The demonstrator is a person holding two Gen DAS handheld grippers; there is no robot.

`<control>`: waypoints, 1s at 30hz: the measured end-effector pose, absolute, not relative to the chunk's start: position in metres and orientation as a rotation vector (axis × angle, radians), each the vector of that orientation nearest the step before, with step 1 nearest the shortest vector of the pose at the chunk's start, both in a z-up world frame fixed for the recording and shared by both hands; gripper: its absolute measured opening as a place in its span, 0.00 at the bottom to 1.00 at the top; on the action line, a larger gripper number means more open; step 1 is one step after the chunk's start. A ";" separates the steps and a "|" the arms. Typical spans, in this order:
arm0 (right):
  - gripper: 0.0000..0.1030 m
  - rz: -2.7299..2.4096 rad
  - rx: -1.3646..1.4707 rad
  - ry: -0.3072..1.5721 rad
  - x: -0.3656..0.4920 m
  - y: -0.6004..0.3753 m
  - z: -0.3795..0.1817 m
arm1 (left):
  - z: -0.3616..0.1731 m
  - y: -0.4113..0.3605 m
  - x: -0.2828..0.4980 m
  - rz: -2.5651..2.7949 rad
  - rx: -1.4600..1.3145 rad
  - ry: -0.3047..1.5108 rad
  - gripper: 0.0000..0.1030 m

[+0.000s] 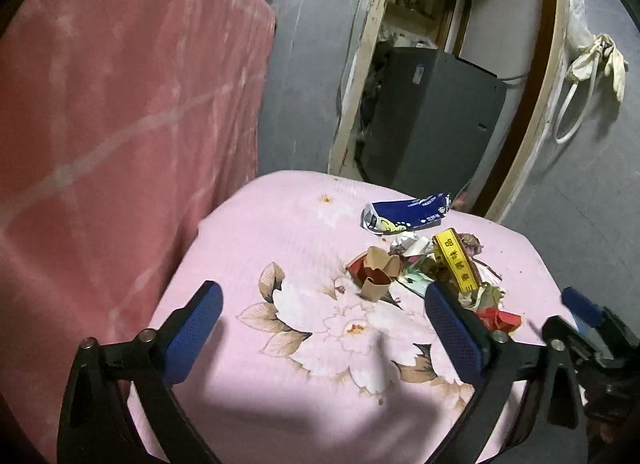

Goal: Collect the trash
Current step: 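Grasp the red wrapper with the right gripper while the left gripper grasps a tan paper scrap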

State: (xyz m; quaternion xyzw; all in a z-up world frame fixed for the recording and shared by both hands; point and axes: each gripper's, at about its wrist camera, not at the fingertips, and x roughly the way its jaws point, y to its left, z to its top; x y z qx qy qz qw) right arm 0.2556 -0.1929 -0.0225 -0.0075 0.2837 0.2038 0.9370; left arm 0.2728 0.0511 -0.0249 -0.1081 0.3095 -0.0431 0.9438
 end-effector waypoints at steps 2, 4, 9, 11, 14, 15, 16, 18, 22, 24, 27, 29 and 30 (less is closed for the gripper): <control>0.80 0.431 -0.018 0.613 0.261 -0.188 -0.027 | -0.027 0.053 0.276 -0.111 -0.227 0.644 0.85; 0.77 0.446 -0.026 0.638 0.265 -0.184 -0.031 | -0.027 0.052 0.280 -0.137 -0.219 0.654 0.78; 0.70 0.473 -0.060 0.681 0.270 -0.173 -0.038 | -0.029 0.041 0.292 -0.210 -0.189 0.692 0.63; 0.67 0.477 -0.068 0.694 0.273 -0.170 -0.041 | -0.031 0.036 0.298 -0.231 -0.189 0.716 0.54; 0.63 0.489 -0.077 0.718 0.276 -0.167 -0.044 | -0.038 0.029 0.308 -0.255 -0.184 0.755 0.43; 0.61 0.493 -0.079 0.725 0.277 -0.166 -0.045 | -0.039 0.028 0.311 -0.258 -0.183 0.767 0.41; 0.59 0.495 -0.080 0.732 0.278 -0.165 -0.046 | -0.040 0.027 0.312 -0.258 -0.184 0.773 0.36; 0.54 0.502 -0.084 0.745 0.279 -0.164 -0.048 | -0.041 0.026 0.314 -0.258 -0.186 0.781 0.31; 0.41 0.506 -0.089 0.749 0.279 -0.163 -0.049 | -0.041 0.024 0.315 -0.265 -0.183 0.788 0.13; 0.36 0.505 -0.087 0.745 0.278 -0.164 -0.048 | -0.041 0.024 0.314 -0.269 -0.187 0.784 0.12; 0.31 0.505 -0.082 0.742 0.278 -0.164 -0.048 | -0.040 0.023 0.312 -0.271 -0.182 0.776 0.11; 0.30 0.508 -0.079 0.736 0.276 -0.165 -0.047 | -0.038 0.021 0.307 -0.274 -0.178 0.765 0.11; 0.30 0.509 -0.079 0.733 0.275 -0.165 -0.046 | -0.036 0.021 0.304 -0.274 -0.179 0.757 0.11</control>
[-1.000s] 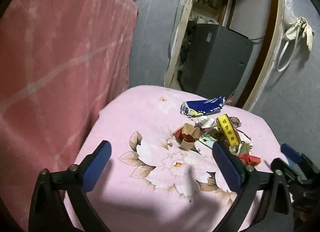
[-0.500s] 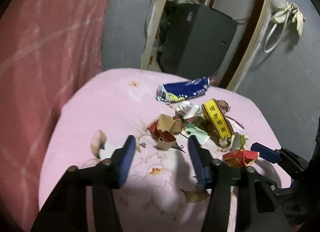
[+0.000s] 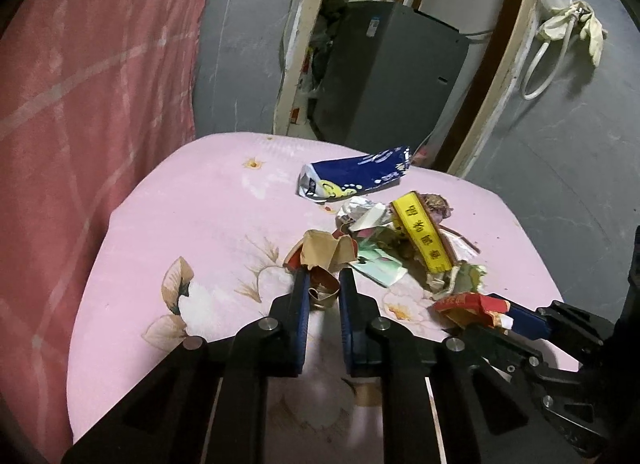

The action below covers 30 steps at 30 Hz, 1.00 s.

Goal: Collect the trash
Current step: 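Grasp the red wrapper with the right gripper while the left gripper grasps a tan paper scrap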

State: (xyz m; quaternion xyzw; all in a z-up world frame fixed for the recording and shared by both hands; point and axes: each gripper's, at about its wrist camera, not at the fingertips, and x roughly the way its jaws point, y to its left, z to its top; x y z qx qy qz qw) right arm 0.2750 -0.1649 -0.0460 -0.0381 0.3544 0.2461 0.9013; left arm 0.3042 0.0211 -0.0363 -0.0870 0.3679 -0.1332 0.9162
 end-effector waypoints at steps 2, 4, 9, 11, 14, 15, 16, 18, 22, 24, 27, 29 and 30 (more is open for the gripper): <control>0.29 0.510 -0.075 0.726 0.272 -0.166 -0.044 | -0.035 0.020 0.300 -0.274 -0.186 0.745 0.11; 0.29 0.506 -0.069 0.718 0.267 -0.169 -0.042 | -0.032 0.019 0.291 -0.276 -0.198 0.731 0.11; 0.29 0.490 -0.035 0.660 0.252 -0.182 -0.032 | -0.024 0.014 0.268 -0.273 -0.219 0.686 0.11; 0.29 0.478 -0.019 0.612 0.242 -0.191 -0.025 | -0.019 0.011 0.257 -0.277 -0.224 0.655 0.11; 0.29 0.448 -0.003 0.540 0.229 -0.204 -0.013 | -0.008 0.001 0.244 -0.279 -0.215 0.605 0.11; 0.29 0.439 0.003 0.518 0.225 -0.208 -0.009 | -0.003 -0.004 0.239 -0.282 -0.214 0.584 0.11; 0.29 0.432 0.007 0.498 0.221 -0.212 -0.005 | 0.001 -0.006 0.236 -0.285 -0.212 0.569 0.11; 0.30 0.416 0.018 0.451 0.214 -0.220 0.005 | 0.011 -0.017 0.226 -0.295 -0.202 0.524 0.11; 0.30 0.368 0.031 0.335 0.197 -0.239 0.026 | 0.030 -0.037 0.214 -0.324 -0.184 0.442 0.11; 0.30 0.342 0.035 0.287 0.189 -0.250 0.036 | 0.040 -0.046 0.212 -0.347 -0.191 0.408 0.11; 0.30 0.301 0.033 0.228 0.179 -0.264 0.048 | 0.053 -0.062 0.208 -0.377 -0.193 0.352 0.11; 0.30 0.264 0.020 0.195 0.174 -0.275 0.054 | 0.059 -0.076 0.206 -0.399 -0.181 0.322 0.11; 0.30 0.243 0.015 0.181 0.172 -0.282 0.057 | 0.062 -0.080 0.205 -0.410 -0.176 0.312 0.11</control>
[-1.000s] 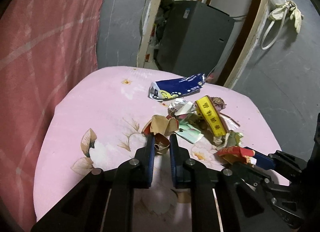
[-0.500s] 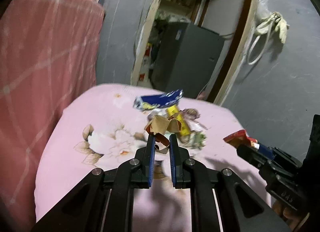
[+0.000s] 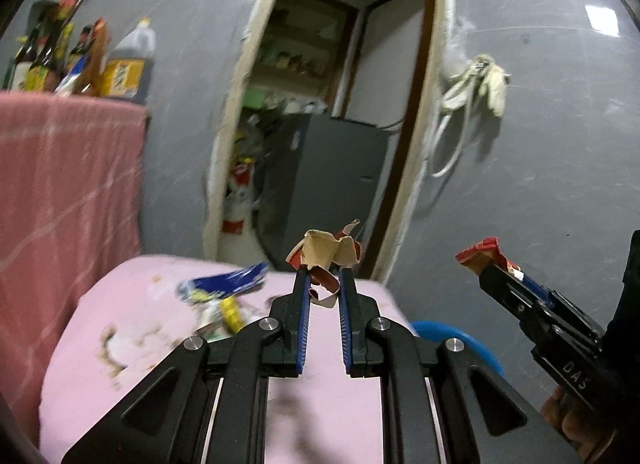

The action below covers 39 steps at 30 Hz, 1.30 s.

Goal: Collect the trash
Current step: 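Grasp the red wrapper with the right gripper while the left gripper grasps a tan paper scrap, then carry both grippers over the blue bucket and open them to drop the wrappers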

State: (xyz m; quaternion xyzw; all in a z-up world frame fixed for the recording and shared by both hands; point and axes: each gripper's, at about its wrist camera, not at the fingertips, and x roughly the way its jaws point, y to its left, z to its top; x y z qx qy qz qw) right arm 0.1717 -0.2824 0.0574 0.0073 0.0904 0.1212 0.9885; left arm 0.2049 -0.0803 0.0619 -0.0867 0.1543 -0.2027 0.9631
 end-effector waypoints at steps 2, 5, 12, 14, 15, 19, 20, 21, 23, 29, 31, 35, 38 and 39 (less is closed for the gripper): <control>0.30 0.217 0.009 0.170 0.170 -0.292 0.060 | 0.068 -0.097 0.204 -0.439 -0.160 0.297 0.11; 0.30 0.168 0.009 0.163 0.169 -0.315 0.060 | 0.071 -0.122 0.205 -0.482 -0.145 0.299 0.11; 0.30 0.057 0.034 0.184 0.164 -0.368 0.046 | 0.062 -0.180 0.223 -0.582 -0.114 0.376 0.11; 0.30 0.029 0.044 0.203 0.167 -0.379 0.039 | 0.056 -0.197 0.233 -0.604 -0.106 0.418 0.11; 0.30 0.017 0.054 0.217 0.170 -0.386 0.034 | 0.053 -0.204 0.238 -0.615 -0.103 0.441 0.11; 0.30 -0.019 0.087 0.268 0.177 -0.408 0.015 | 0.037 -0.229 0.254 -0.654 -0.097 0.533 0.11; 0.30 -0.024 0.101 0.283 0.179 -0.414 0.010 | 0.033 -0.235 0.258 -0.662 -0.093 0.555 0.11; 0.30 -0.030 0.117 0.301 0.182 -0.419 0.005 | 0.029 -0.243 0.263 -0.668 -0.087 0.585 0.11; 0.31 -0.042 0.136 0.329 0.186 -0.427 -0.002 | 0.020 -0.254 0.271 -0.677 -0.086 0.634 0.11; 0.32 -0.074 0.173 0.424 0.198 -0.443 -0.024 | -0.003 -0.278 0.287 -0.696 -0.082 0.745 0.11; 0.33 -0.082 0.182 0.451 0.202 -0.447 -0.029 | -0.008 -0.283 0.291 -0.698 -0.076 0.769 0.11; 0.35 -0.087 0.205 0.483 0.206 -0.453 -0.036 | -0.019 -0.294 0.294 -0.687 -0.047 0.808 0.12; 0.38 -0.090 0.213 0.509 0.209 -0.456 -0.042 | -0.026 -0.299 0.295 -0.681 -0.024 0.832 0.13; 0.39 -0.090 0.214 0.517 0.210 -0.456 -0.043 | -0.029 -0.300 0.296 -0.682 -0.021 0.842 0.13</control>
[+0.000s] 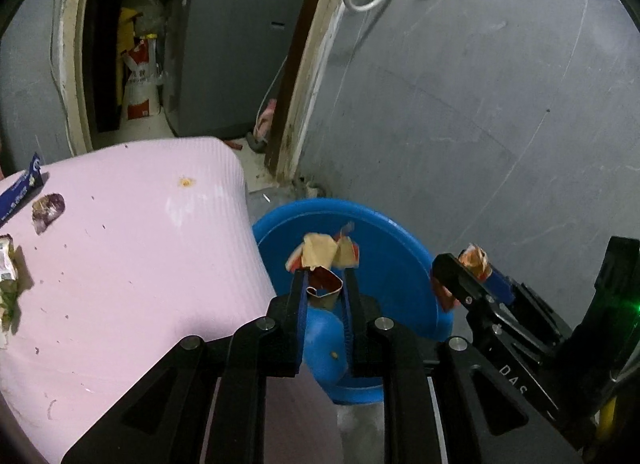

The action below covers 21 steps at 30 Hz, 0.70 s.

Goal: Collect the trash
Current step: 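Carry both grippers over the blue bucket and open them to drop the wrappers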

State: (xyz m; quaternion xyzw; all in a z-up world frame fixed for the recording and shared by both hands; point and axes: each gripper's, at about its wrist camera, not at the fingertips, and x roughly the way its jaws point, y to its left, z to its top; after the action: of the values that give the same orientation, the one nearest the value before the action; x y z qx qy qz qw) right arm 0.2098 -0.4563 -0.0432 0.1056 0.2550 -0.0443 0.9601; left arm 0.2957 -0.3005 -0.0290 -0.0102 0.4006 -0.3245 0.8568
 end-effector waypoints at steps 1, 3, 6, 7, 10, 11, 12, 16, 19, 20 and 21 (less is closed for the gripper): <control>0.40 -0.090 0.216 0.522 0.211 -0.456 -0.044 | -0.032 -0.302 0.296 -0.681 -0.019 0.848 0.14; 0.41 -0.090 0.221 0.529 0.211 -0.457 -0.046 | -0.037 -0.303 0.296 -0.684 -0.017 0.858 0.18; 0.45 -0.091 0.227 0.533 0.213 -0.458 -0.047 | -0.042 -0.300 0.295 -0.682 -0.022 0.861 0.23; 0.46 -0.092 0.227 0.534 0.213 -0.457 -0.047 | -0.042 -0.299 0.296 -0.680 -0.025 0.861 0.24; 0.52 -0.093 0.229 0.533 0.213 -0.456 -0.045 | -0.041 -0.294 0.294 -0.674 -0.042 0.857 0.26; 0.54 -0.095 0.228 0.532 0.213 -0.456 -0.044 | -0.039 -0.292 0.291 -0.672 -0.050 0.851 0.29; 0.57 -0.095 0.228 0.531 0.214 -0.455 -0.044 | -0.038 -0.288 0.291 -0.669 -0.062 0.843 0.30; 0.69 -0.092 0.230 0.517 0.212 -0.454 -0.039 | -0.028 -0.271 0.288 -0.656 -0.099 0.816 0.35; 0.76 -0.094 0.228 0.494 0.208 -0.451 -0.031 | -0.018 -0.257 0.285 -0.637 -0.125 0.789 0.43; 0.77 -0.093 0.227 0.483 0.207 -0.450 -0.028 | -0.015 -0.252 0.285 -0.632 -0.135 0.778 0.47; 0.79 -0.090 0.227 0.470 0.205 -0.448 -0.024 | -0.011 -0.244 0.283 -0.623 -0.149 0.763 0.49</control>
State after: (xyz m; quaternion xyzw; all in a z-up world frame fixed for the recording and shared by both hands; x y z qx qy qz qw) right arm 0.2047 -0.4477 -0.0239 0.1120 0.2324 -0.0447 0.9651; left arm 0.2831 -0.2444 -0.0114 -0.0714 0.3658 -0.2988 0.8785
